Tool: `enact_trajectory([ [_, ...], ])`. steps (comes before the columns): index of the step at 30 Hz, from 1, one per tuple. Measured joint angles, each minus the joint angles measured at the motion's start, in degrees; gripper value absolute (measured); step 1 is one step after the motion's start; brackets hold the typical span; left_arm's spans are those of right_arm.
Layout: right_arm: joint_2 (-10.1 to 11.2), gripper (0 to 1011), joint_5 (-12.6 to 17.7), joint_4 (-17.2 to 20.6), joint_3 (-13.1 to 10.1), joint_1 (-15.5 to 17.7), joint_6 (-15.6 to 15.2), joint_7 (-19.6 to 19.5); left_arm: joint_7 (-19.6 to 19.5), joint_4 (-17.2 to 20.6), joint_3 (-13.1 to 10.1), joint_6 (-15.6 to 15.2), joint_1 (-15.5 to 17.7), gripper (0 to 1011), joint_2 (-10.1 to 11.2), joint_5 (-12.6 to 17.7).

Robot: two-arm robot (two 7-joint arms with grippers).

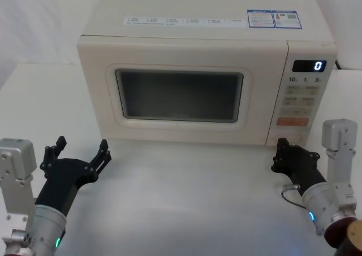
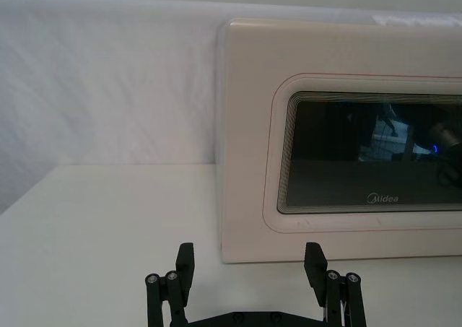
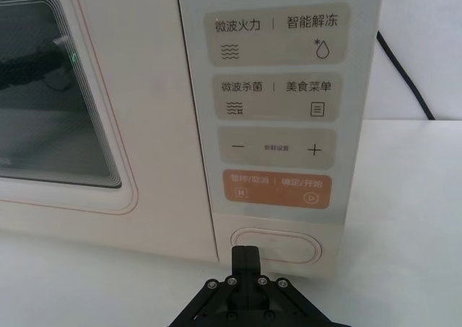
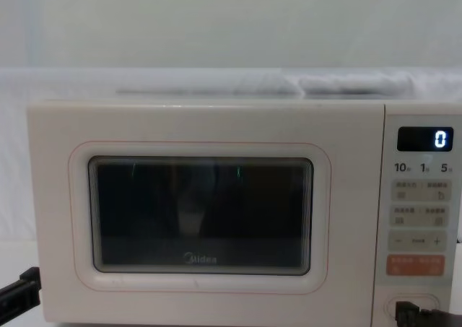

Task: Press the button to open the microwave door with one hand; close the microwave door with the other hand.

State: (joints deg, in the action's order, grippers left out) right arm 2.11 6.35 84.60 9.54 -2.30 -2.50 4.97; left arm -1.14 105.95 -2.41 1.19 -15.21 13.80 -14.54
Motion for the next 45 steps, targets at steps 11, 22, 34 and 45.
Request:
enact_trajectory([
  [11, -1.0, 0, -0.26, -1.25, -0.92, -0.66, 0.8, -0.77, 0.0, 0.0, 0.0, 0.0, 0.0, 1001, 0.0, 0.0],
  [22, -1.93, 0, 0.01, -2.07, -1.59, -1.12, 1.22, -1.13, 0.0, 0.0, 0.0, 0.0, 0.0, 1001, 0.0, 0.0],
  [34, -2.41, 0, -0.44, -3.12, -1.6, -1.98, 1.52, -1.34, 0.0, 0.0, 0.0, 0.0, 0.0, 1001, 0.0, 0.0],
  [45, -2.85, 0, -1.01, -4.77, -1.7, -2.91, 1.86, -1.65, 0.0, 0.0, -0.01, 0.0, 0.0, 1001, 0.0, 0.0],
])
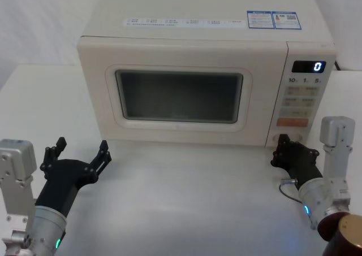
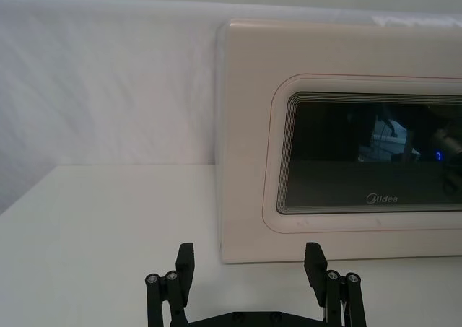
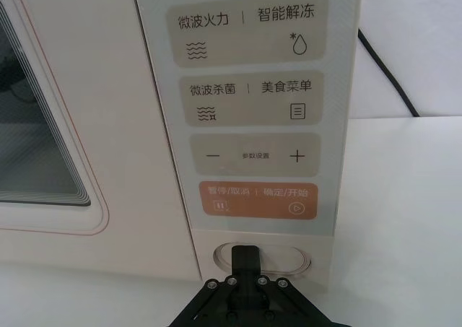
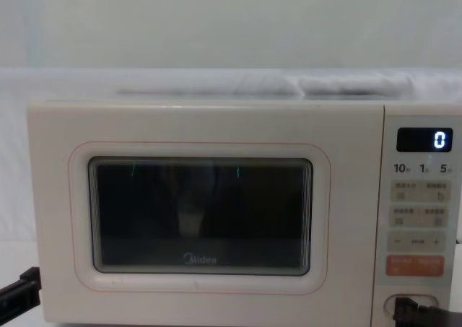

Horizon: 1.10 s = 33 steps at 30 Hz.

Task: Press the button to open the microwave door with one hand; close the microwave door with the other hand.

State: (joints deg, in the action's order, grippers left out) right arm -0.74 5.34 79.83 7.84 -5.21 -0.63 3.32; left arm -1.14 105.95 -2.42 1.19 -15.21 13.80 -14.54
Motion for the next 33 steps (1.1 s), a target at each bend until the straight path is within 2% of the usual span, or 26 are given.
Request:
enact_trajectory([
  [33, -1.4, 0, -0.77, -4.01, -0.41, -3.34, 1.41, -0.26, 0.0, 0.0, 0.0, 0.0, 0.0, 1001, 0.0, 0.0],
])
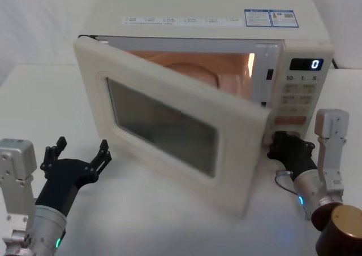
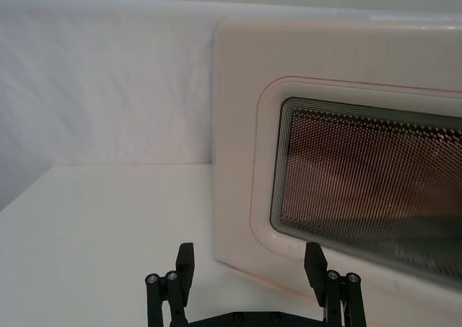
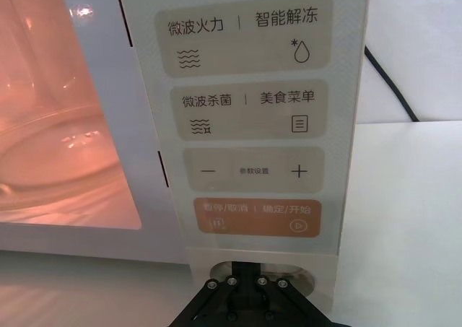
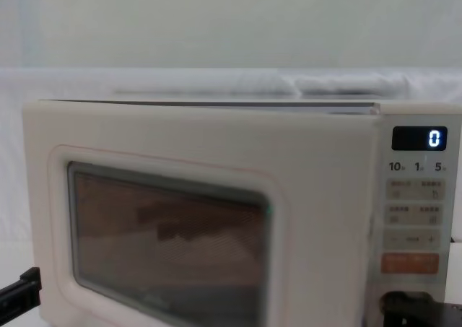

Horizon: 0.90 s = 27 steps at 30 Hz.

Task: Press the button to open the microwave door with one hand; close the microwave door with the other hand.

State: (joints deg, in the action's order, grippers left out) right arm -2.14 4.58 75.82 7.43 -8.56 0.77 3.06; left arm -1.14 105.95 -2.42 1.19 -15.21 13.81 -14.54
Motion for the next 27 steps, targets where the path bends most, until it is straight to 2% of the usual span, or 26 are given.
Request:
enact_trajectory([
  [12, 0.23, 0, -0.38, 0.39, -0.1, 0.26, -0.1, -0.04, 0.0, 0.0, 0.0, 0.0, 0.0, 1001, 0.0, 0.0],
  [27, 1.42, 0, -2.1, 2.77, 0.19, 2.01, -1.18, -0.1, 0.0, 0.0, 0.0, 0.0, 0.0, 1001, 0.0, 0.0],
])
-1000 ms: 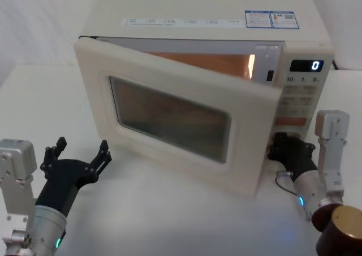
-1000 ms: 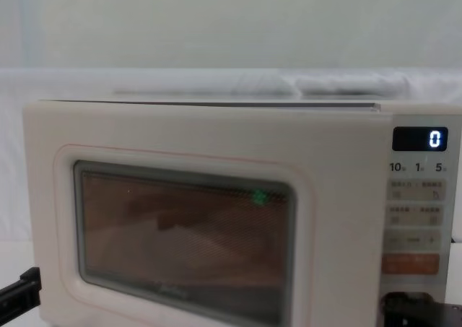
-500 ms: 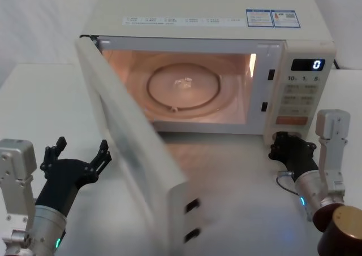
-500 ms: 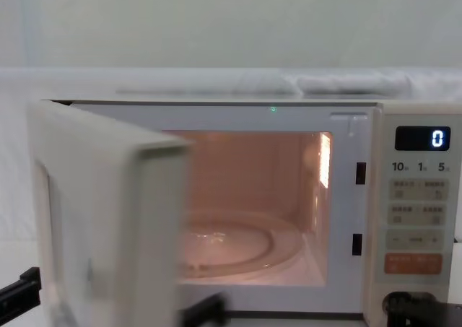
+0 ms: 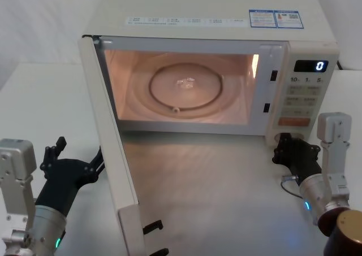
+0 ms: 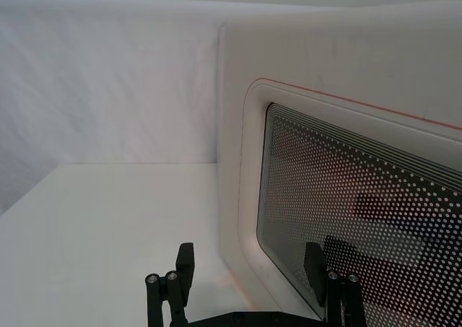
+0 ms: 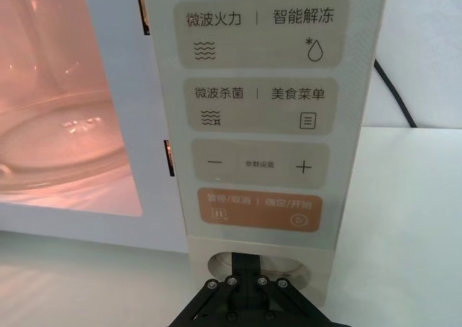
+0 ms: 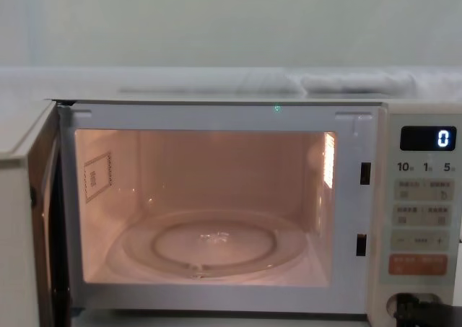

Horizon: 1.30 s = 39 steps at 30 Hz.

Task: Press the button to open the microwave door with one hand; close the microwave door with the other hand.

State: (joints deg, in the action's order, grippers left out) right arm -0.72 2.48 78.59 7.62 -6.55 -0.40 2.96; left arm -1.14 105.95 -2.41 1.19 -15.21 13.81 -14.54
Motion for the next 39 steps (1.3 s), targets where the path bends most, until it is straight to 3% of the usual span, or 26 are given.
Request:
enact_trajectory([
  [17, 1.08, 0, -1.11, 3.59, 0.08, 2.86, -0.34, 0.57, 0.0, 0.0, 0.0, 0.0, 0.0, 1001, 0.0, 0.0],
  [39, 4.53, 0, 0.86, 17.07, -1.05, 10.02, -2.17, 3.15, 0.0, 0.0, 0.0, 0.0, 0.0, 1001, 0.0, 0.0],
])
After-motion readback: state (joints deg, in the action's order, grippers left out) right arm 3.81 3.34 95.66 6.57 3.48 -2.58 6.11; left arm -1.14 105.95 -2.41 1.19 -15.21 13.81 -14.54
